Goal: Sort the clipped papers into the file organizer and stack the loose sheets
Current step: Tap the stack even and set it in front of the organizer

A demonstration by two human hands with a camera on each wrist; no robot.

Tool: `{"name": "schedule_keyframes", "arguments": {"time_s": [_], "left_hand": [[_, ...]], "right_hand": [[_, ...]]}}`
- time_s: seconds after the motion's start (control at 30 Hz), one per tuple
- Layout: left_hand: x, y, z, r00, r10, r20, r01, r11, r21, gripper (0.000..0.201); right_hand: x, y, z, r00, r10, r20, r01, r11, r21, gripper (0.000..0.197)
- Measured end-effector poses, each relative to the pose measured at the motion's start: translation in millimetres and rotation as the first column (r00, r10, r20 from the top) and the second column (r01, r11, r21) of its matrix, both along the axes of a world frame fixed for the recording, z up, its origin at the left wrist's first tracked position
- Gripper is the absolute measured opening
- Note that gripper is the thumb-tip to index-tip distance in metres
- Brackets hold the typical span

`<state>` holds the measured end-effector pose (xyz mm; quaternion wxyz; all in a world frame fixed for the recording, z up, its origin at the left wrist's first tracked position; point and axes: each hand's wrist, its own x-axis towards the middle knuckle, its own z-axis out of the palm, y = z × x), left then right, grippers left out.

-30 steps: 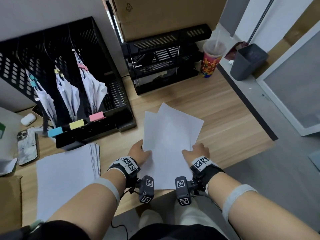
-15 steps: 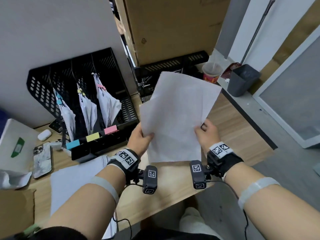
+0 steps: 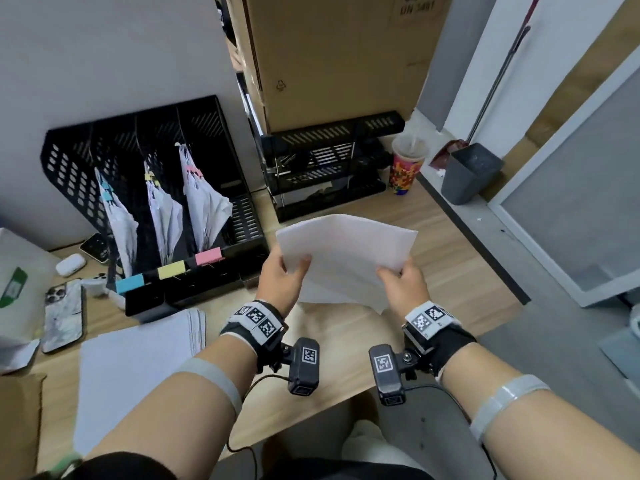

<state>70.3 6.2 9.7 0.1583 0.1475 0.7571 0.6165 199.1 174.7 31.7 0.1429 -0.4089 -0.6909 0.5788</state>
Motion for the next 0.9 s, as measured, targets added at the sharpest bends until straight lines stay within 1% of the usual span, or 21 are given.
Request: {"name": "schedule_keyframes", "arguments": {"time_s": [0.03, 0.13, 0.2, 0.27, 0.33, 0.37, 0.4, 0.47, 0.5, 0.57, 0.63, 0.67, 0.7, 0.77, 0.8, 0.9], "left_hand": [[1, 1, 1, 1.000, 0.012, -0.008, -0.012, 1.000, -0.022, 0.016], [0, -3, 6, 0.998, 0.061, 0.016, -0.060, 0.997, -0.046, 0.017], [-4, -14, 15, 0.994, 0.106, 0.027, -0.105, 0.994, -0.041, 0.021], [-8, -36, 22, 0.986, 0.166, 0.026, -0.164, 0.984, -0.063, 0.021], [-9, -65, 26, 0.972, 0.232, 0.042, -0.226, 0.966, -0.125, 0.024], [-8, -84, 25, 0.963, 0.259, 0.075, -0.244, 0.956, -0.163, 0.027], [-7, -104, 22, 0.955, 0.275, 0.108, -0.249, 0.947, -0.202, 0.029], [-1, -147, 13, 0.942, 0.300, 0.149, -0.241, 0.916, -0.322, 0.032], [4, -170, 10, 0.934, 0.319, 0.163, -0.234, 0.888, -0.396, 0.032], [12, -213, 2, 0.918, 0.364, 0.158, -0.236, 0.821, -0.519, 0.029], [19, -251, -1, 0.902, 0.413, 0.124, -0.258, 0.748, -0.611, 0.018], [21, -270, -4, 0.889, 0.444, 0.112, -0.274, 0.712, -0.646, 0.017], [22, -287, -7, 0.872, 0.475, 0.115, -0.284, 0.685, -0.671, 0.022], [22, -316, -18, 0.830, 0.538, 0.148, -0.304, 0.658, -0.689, 0.037], [21, -328, -23, 0.807, 0.569, 0.160, -0.322, 0.650, -0.688, 0.040], [18, -351, -33, 0.773, 0.611, 0.169, -0.355, 0.638, -0.683, 0.041]], "right_hand": [[0, 2, -2, 1.000, 0.021, 0.022, -0.020, 1.000, -0.009, 0.029], [-3, 7, -4, 0.998, 0.064, 0.016, -0.064, 0.998, 0.004, 0.017], [-12, 8, -8, 0.993, 0.116, 0.018, -0.117, 0.992, 0.045, 0.019], [-23, -3, -12, 0.972, 0.230, 0.053, -0.233, 0.972, 0.045, 0.022], [-37, -20, -24, 0.941, 0.331, 0.076, -0.334, 0.942, 0.031, 0.029], [-44, -32, -32, 0.923, 0.376, 0.086, -0.379, 0.925, 0.029, 0.029], [-50, -44, -43, 0.904, 0.419, 0.088, -0.423, 0.906, 0.026, 0.025], [-57, -80, -40, 0.860, 0.499, 0.105, -0.502, 0.865, -0.002, 0.021], [-61, -99, -40, 0.825, 0.551, 0.125, -0.552, 0.833, -0.028, 0.020], [-64, -137, -44, 0.716, 0.668, 0.203, -0.664, 0.741, -0.097, 0.022], [-65, -171, -54, 0.592, 0.759, 0.271, -0.752, 0.641, -0.155, 0.018], [-64, -188, -55, 0.541, 0.790, 0.290, -0.782, 0.599, -0.171, 0.014], [-64, -204, -56, 0.499, 0.812, 0.303, -0.807, 0.563, -0.180, 0.011], [-65, -232, -57, 0.459, 0.833, 0.307, -0.830, 0.526, -0.186, 0.012], [-67, -244, -57, 0.454, 0.835, 0.311, -0.831, 0.523, -0.192, 0.015], [-75, -276, -63, 0.486, 0.813, 0.319, -0.805, 0.559, -0.198, 0.019]]}}
